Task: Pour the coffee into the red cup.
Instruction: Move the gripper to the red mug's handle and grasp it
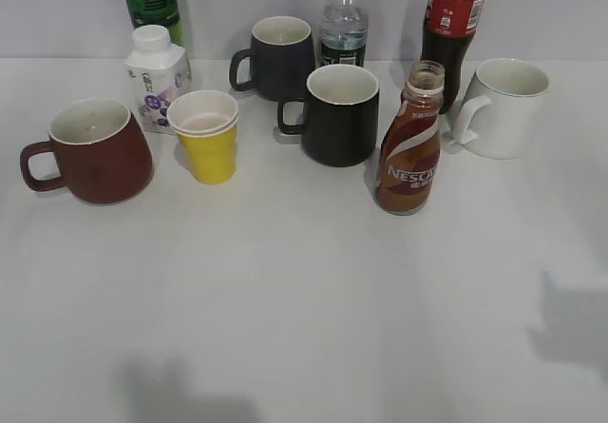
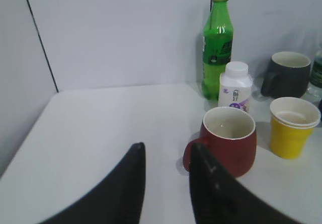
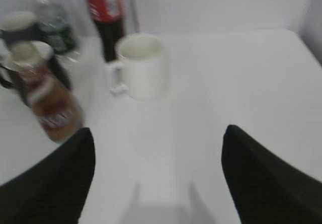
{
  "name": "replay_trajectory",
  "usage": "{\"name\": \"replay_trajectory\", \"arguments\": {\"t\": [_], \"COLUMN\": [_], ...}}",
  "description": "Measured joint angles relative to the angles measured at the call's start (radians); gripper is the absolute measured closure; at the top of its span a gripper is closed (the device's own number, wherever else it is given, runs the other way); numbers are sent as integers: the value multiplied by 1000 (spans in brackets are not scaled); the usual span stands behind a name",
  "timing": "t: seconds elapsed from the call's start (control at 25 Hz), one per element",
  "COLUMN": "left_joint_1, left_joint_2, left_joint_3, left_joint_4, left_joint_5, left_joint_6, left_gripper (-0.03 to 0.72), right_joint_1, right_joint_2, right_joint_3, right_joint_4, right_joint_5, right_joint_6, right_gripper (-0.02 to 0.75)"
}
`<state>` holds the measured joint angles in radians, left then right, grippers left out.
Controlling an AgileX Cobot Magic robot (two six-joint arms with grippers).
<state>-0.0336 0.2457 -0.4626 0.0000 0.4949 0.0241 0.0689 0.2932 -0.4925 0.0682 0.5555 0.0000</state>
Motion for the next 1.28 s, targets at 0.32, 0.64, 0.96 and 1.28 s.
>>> {"name": "replay_trajectory", "arguments": {"t": [0.32,0.64,0.96,1.28], "left_joint_1": [0,-4,-38,-141], "left_joint_2": [458,728,837,1054], "left_joint_3": [106,106,246,276], "left_joint_4": [-141,-169,-166,-160], "left_joint_5": [-407,-541,-847,-1132], "left_joint_6": [0,0,0,0], "left_gripper": [448,435,370,263], "right_joint_1": [198,316,324,326], "right_joint_2": [262,569,745,749], "right_joint_3": [2,2,2,2], "right_joint_4": [105,125,146,158], "right_joint_5": [-257,-405,-519,-556], "right_joint_6": [-214,-221,-218,-217], "right_gripper": [152,152,152,152]}}
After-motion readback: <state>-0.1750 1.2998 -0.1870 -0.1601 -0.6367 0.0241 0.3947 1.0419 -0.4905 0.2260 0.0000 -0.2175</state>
